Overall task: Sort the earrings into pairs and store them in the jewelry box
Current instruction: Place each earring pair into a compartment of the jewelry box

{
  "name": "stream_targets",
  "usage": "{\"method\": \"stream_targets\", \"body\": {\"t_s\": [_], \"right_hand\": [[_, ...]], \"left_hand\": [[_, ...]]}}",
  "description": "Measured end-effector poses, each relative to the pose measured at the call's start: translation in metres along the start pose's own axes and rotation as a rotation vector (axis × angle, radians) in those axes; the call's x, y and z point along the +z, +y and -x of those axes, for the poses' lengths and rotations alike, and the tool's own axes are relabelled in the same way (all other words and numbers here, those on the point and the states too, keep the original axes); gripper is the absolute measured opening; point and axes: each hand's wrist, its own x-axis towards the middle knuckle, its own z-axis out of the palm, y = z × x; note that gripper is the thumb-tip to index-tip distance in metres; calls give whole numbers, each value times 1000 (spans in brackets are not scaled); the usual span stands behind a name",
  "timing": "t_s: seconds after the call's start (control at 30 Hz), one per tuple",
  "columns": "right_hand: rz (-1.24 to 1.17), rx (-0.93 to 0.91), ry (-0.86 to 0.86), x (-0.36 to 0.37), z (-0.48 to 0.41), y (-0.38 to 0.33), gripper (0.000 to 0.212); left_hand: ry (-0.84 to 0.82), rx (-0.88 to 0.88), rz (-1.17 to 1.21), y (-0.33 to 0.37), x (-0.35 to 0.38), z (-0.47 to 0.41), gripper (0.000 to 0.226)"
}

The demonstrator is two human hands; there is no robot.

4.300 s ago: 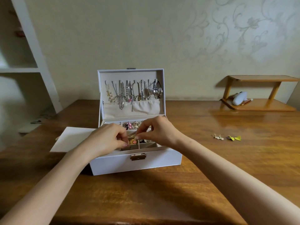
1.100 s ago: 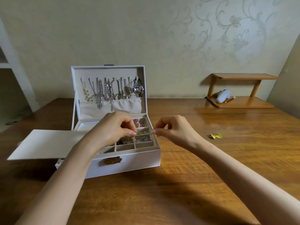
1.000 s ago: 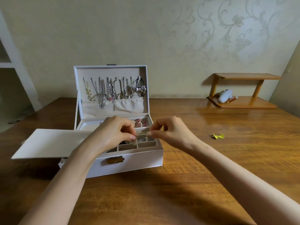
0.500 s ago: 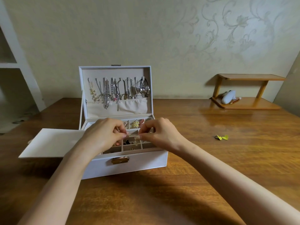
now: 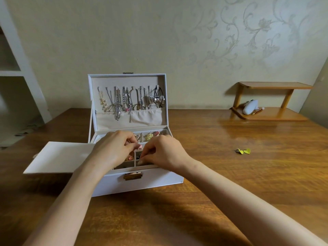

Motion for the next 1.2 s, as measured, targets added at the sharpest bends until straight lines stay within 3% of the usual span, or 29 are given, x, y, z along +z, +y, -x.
{"method": "stream_targets", "body": {"t_s": [0.27,0.47,0.63,0.83,1.03,1.2], "right_hand": [[-33,142,197,-37,17,41,13],[21,377,364,-64,57,104,5],[102,550,471,-81,76,146,14],[200,714,421,-82,82,206,18],[132,745,377,-81,84,226,20],[143,761,429,-85,87,226,16]], "left_hand": [[-46,118,73,40,11,-4,6],[-200,296,84,124,67,-10,11],[-381,283,127,176,120,-37,30],[-371,189,94,203,170,-70,47],[-324,240,89,209,187,-84,24],[-266,301,51,204,188,-85,22]]}}
